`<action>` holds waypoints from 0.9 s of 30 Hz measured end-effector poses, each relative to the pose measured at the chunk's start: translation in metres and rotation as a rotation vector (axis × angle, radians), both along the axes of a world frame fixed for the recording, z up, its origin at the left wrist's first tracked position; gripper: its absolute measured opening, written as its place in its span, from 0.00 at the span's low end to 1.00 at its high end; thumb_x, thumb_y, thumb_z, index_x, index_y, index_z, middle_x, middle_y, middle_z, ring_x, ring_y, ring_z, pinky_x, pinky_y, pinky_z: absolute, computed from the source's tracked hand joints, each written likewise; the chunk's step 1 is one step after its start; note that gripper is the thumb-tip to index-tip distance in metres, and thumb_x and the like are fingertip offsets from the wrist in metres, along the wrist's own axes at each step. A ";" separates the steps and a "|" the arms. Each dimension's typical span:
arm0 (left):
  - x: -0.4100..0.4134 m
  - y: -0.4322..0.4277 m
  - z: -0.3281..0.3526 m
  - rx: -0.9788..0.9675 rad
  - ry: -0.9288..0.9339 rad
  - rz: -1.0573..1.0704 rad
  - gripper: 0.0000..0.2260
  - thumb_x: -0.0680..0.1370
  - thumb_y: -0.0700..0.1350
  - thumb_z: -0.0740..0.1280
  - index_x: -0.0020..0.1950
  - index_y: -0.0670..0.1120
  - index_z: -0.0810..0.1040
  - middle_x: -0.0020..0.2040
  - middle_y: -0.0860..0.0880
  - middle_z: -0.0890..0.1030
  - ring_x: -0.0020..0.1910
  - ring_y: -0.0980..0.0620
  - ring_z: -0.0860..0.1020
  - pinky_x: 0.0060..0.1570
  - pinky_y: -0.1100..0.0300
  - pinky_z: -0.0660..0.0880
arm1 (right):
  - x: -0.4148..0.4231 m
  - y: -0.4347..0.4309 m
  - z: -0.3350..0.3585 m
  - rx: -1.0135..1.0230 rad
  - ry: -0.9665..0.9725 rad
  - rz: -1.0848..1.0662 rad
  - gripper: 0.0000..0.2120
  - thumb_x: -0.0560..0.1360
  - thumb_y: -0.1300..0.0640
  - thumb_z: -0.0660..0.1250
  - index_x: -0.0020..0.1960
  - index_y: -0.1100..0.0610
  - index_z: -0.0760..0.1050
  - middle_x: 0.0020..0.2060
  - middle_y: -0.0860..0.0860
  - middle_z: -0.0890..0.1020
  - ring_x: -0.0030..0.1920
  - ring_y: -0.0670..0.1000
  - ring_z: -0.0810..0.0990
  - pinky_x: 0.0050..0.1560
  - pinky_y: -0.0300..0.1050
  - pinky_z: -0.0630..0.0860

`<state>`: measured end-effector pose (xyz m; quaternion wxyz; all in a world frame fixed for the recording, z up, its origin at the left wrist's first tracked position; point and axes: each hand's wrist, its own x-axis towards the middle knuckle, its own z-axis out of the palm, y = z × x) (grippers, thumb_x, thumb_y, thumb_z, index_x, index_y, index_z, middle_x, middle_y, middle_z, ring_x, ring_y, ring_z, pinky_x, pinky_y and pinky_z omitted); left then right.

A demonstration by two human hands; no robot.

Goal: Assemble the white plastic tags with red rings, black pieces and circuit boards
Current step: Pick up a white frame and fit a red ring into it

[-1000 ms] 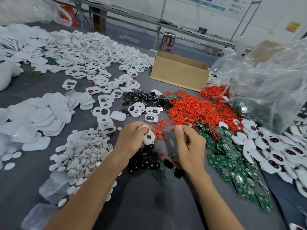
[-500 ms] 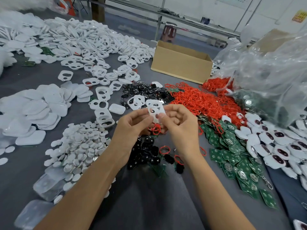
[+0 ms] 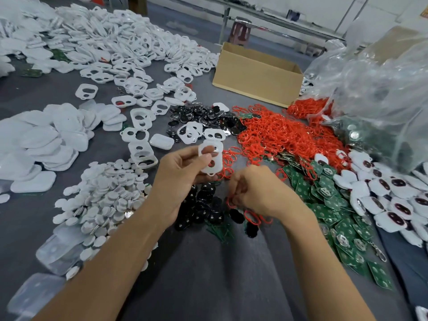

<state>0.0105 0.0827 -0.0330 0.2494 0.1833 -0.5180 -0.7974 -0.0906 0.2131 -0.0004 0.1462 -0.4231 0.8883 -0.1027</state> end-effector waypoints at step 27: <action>0.006 0.010 0.002 -0.387 0.076 0.071 0.04 0.74 0.38 0.73 0.42 0.47 0.84 0.43 0.51 0.85 0.38 0.47 0.82 0.40 0.47 0.83 | 0.006 -0.001 0.019 -0.786 -0.110 0.033 0.07 0.67 0.65 0.76 0.37 0.56 0.80 0.29 0.52 0.79 0.31 0.46 0.73 0.34 0.34 0.70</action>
